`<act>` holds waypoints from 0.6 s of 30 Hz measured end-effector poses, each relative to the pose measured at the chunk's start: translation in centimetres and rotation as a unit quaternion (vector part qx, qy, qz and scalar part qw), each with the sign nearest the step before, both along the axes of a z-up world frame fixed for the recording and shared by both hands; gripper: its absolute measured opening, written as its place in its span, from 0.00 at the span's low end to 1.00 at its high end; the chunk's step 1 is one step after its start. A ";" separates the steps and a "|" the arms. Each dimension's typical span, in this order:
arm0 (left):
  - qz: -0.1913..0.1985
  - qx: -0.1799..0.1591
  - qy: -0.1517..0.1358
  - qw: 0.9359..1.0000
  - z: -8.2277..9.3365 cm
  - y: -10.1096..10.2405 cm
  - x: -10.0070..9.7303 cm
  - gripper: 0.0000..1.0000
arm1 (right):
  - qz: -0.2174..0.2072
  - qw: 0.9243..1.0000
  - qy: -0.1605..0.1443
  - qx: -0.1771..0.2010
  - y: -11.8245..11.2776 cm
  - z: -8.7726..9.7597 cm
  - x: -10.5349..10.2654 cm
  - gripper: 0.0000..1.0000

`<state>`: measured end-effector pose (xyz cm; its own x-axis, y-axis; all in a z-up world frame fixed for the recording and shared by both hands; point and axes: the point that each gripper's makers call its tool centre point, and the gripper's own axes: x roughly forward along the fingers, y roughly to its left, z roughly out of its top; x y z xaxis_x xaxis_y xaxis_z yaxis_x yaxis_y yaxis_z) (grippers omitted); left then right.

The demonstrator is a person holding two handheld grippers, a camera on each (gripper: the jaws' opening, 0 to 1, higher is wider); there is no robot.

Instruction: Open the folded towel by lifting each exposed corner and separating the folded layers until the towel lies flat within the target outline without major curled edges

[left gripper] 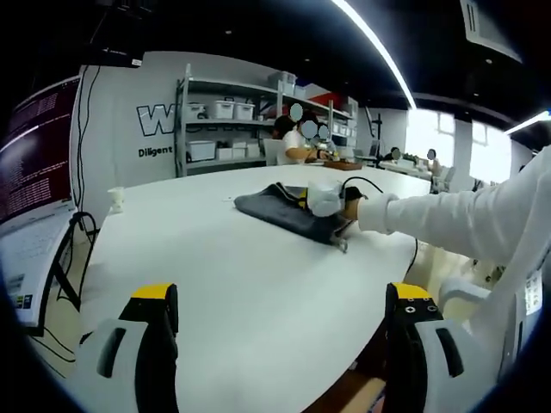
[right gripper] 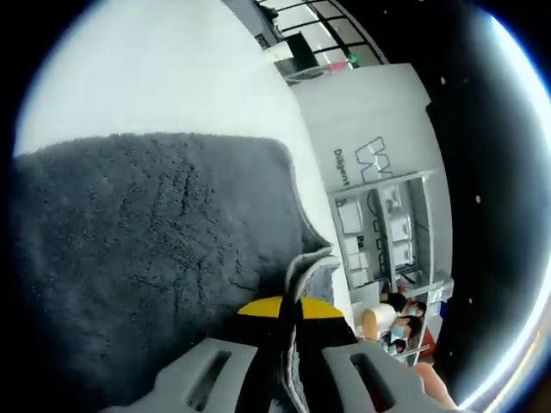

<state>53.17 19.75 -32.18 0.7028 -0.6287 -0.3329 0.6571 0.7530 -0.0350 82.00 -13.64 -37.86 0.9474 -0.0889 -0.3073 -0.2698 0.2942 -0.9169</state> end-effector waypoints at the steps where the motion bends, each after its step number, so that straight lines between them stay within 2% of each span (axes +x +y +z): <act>1: -0.001 0.000 0.000 1.000 0.0 0.0 0.0 0.99 | -0.002 1.000 -0.003 0.001 -0.2 0.3 0.1 0.00; 9: -0.012 0.006 0.011 1.000 -0.8 -0.7 0.1 0.99 | -0.028 0.999 -0.026 0.010 -3.1 4.8 1.8 0.00; 14: -0.016 0.010 0.017 1.000 -1.3 -0.9 0.1 0.99 | -0.047 0.998 -0.038 0.007 -5.1 6.8 2.7 0.00; 18: -0.014 0.012 0.020 1.000 -1.6 -0.7 0.3 0.99 | -0.048 0.998 -0.036 -0.008 -6.3 7.5 3.6 0.00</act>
